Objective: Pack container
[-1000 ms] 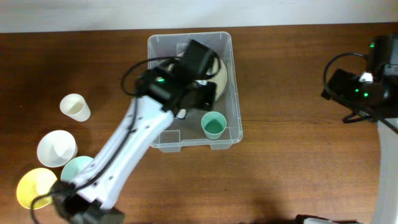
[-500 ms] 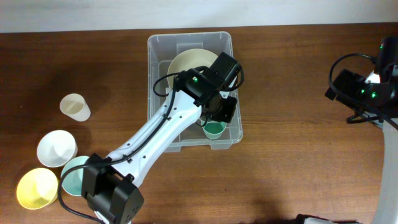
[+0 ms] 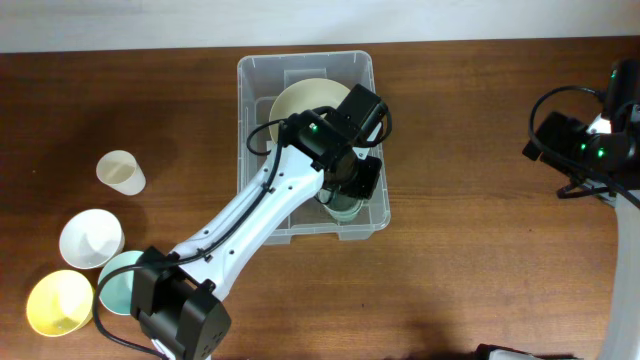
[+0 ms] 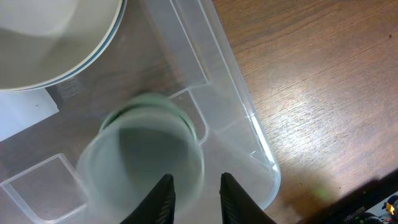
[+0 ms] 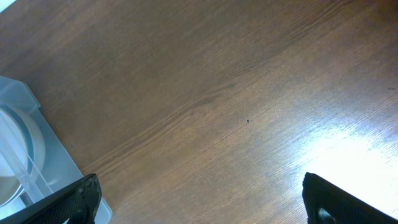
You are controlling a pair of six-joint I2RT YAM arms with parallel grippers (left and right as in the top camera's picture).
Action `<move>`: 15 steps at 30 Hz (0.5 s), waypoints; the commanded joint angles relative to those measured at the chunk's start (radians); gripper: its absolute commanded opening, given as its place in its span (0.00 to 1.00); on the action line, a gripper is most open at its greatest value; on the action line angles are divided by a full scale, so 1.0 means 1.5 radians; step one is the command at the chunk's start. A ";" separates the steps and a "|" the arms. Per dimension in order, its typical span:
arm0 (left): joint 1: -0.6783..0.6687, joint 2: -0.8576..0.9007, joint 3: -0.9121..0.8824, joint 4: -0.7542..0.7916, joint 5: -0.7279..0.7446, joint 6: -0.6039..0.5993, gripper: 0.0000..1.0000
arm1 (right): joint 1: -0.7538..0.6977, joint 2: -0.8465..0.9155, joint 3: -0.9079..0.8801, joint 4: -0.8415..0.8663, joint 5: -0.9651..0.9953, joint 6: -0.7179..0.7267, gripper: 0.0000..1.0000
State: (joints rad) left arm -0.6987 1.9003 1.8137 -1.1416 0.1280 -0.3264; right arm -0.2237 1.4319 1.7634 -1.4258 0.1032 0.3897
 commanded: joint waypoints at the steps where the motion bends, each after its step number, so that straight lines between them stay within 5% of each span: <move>1: -0.003 0.001 -0.001 -0.002 0.010 0.004 0.26 | -0.004 0.001 -0.004 0.000 -0.004 0.005 0.99; 5: -0.002 0.001 -0.001 -0.007 -0.011 0.004 0.26 | -0.004 0.001 -0.004 0.000 -0.004 0.005 0.99; 10: 0.043 -0.007 0.008 -0.054 -0.148 0.003 0.27 | -0.004 0.001 -0.004 0.000 -0.004 -0.005 0.99; 15: 0.172 -0.035 0.019 -0.103 -0.244 0.003 0.45 | -0.004 0.001 -0.004 0.000 -0.004 -0.005 0.99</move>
State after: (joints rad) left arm -0.5652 1.8996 1.8160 -1.2800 -0.0914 -0.3180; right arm -0.2237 1.4319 1.7634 -1.4258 0.1032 0.3882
